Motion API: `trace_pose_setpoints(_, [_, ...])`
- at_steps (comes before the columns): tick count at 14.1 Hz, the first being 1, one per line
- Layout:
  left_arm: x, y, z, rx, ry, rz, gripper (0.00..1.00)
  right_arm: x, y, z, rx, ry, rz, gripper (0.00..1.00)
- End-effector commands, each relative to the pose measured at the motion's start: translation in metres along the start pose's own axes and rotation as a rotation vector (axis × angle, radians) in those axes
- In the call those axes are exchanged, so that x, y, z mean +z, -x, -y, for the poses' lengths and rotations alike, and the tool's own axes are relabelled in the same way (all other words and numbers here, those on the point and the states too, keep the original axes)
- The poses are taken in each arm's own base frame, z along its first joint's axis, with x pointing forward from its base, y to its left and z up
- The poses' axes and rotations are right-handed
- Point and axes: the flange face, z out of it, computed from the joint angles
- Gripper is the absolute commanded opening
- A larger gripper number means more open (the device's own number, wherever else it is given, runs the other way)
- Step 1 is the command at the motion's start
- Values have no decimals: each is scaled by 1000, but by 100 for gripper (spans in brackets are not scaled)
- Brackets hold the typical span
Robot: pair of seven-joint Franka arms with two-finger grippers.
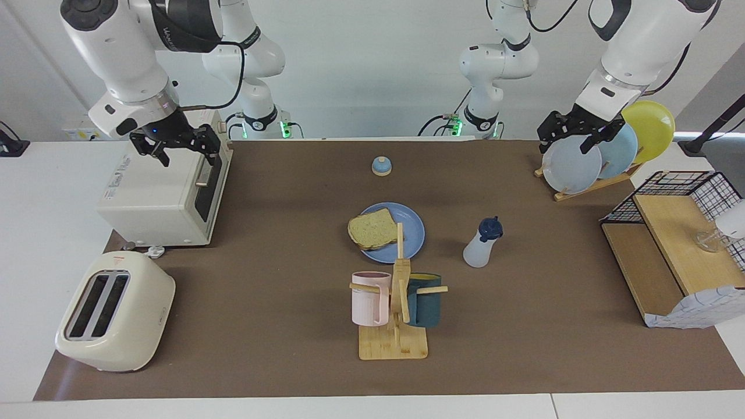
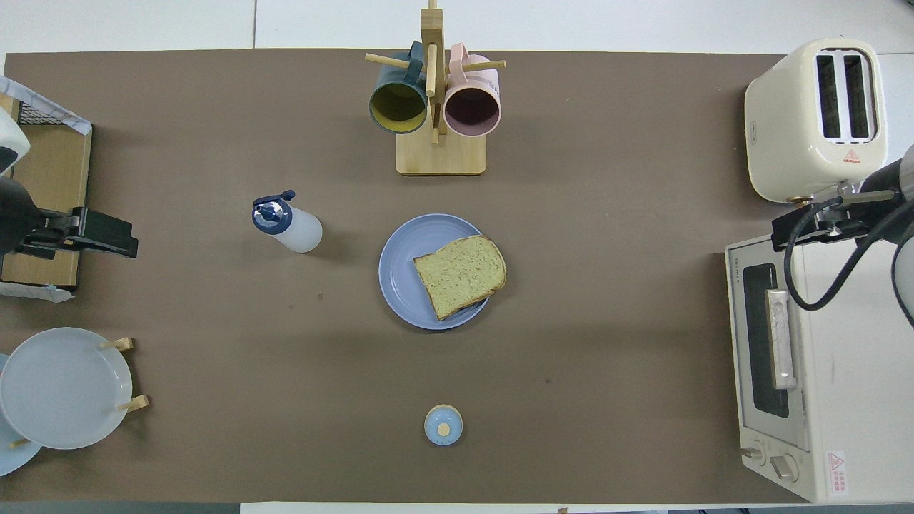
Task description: Put bread on plate and add seasoning
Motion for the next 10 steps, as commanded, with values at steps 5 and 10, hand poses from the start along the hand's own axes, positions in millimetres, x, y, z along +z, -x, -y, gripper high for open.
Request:
trace_pose_setpoints(5, [-6, 0, 2, 12, 4, 6, 100, -16, 8, -16, 1, -2, -29, 100])
trace_pose_setpoints(10, [-6, 0, 3, 10, 4, 6, 100, -19, 9, -12, 0, 3, -46, 100])
